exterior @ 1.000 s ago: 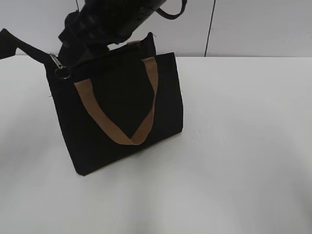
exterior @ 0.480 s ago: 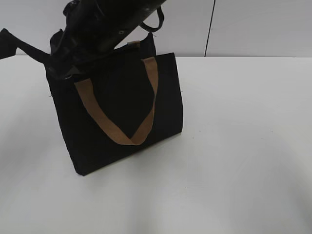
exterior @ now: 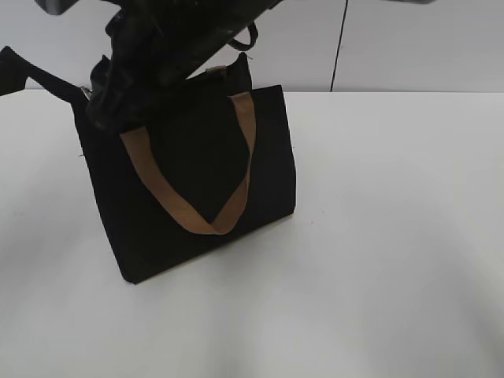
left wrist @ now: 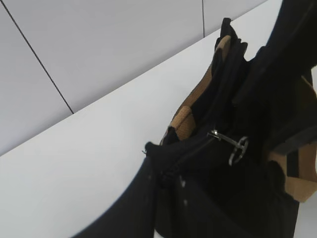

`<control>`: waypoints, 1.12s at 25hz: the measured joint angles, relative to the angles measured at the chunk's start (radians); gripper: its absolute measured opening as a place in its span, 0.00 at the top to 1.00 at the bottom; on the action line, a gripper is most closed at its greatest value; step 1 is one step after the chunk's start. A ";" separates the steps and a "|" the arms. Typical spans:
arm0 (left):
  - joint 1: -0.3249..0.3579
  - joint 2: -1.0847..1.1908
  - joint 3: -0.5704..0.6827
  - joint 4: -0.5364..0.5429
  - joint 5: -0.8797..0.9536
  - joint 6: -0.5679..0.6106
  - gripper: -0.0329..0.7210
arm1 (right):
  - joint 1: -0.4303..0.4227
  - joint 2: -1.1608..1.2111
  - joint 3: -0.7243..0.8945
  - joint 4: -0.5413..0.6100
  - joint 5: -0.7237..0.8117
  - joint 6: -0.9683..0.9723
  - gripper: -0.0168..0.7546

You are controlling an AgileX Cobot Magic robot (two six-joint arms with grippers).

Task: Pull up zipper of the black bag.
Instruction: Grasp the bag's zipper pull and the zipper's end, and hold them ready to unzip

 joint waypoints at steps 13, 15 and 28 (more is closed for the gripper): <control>0.000 0.000 0.000 0.000 0.000 -0.002 0.92 | 0.000 0.045 0.000 -0.014 -0.028 -0.002 0.61; 0.000 0.000 0.000 0.000 0.000 -0.002 0.92 | 0.000 0.054 0.000 -0.014 -0.026 -0.002 0.61; 0.000 0.000 0.000 0.000 0.000 -0.002 0.92 | 0.000 0.059 0.000 -0.014 -0.028 -0.002 0.66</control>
